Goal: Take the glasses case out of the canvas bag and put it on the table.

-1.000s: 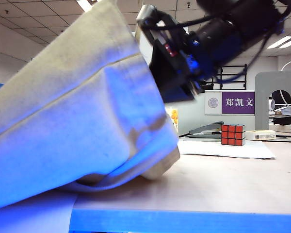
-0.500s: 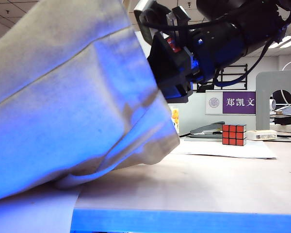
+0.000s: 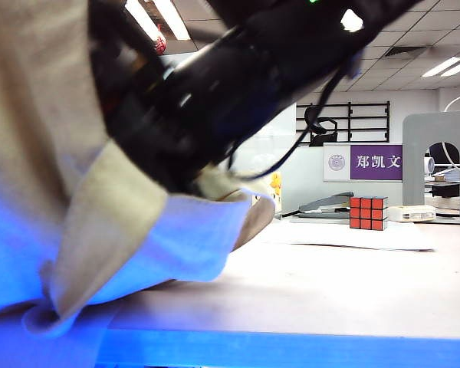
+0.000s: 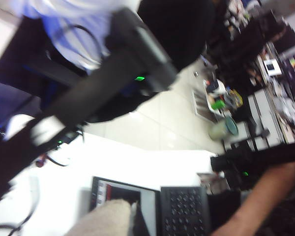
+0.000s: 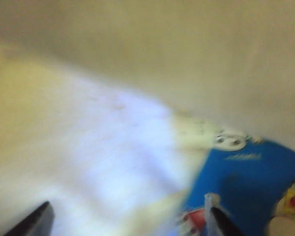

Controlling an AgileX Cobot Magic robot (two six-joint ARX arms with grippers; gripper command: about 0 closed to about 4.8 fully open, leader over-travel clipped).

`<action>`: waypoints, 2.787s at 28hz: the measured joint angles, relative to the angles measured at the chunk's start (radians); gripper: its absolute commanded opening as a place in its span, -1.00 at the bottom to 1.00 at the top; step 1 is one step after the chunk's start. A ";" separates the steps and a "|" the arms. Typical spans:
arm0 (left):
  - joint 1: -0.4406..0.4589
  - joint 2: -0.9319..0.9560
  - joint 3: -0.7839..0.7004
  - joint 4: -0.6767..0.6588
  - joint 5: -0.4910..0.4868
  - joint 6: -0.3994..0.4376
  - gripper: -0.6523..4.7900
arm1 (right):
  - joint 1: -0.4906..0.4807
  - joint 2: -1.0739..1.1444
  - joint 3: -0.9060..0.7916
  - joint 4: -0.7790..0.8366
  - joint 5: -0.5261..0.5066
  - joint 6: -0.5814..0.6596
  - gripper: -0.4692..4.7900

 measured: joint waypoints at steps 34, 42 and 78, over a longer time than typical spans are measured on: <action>-0.045 0.014 -0.016 -0.028 -0.103 0.054 -0.78 | -0.031 0.484 0.671 -0.634 0.259 -0.058 1.00; -0.040 0.014 -0.018 -0.030 -0.117 0.063 -0.78 | -0.035 0.531 0.715 -0.676 0.278 -0.060 0.21; 0.635 0.057 -0.518 0.673 -1.083 0.107 -0.77 | -0.737 -0.072 0.483 -1.032 0.481 -0.016 0.08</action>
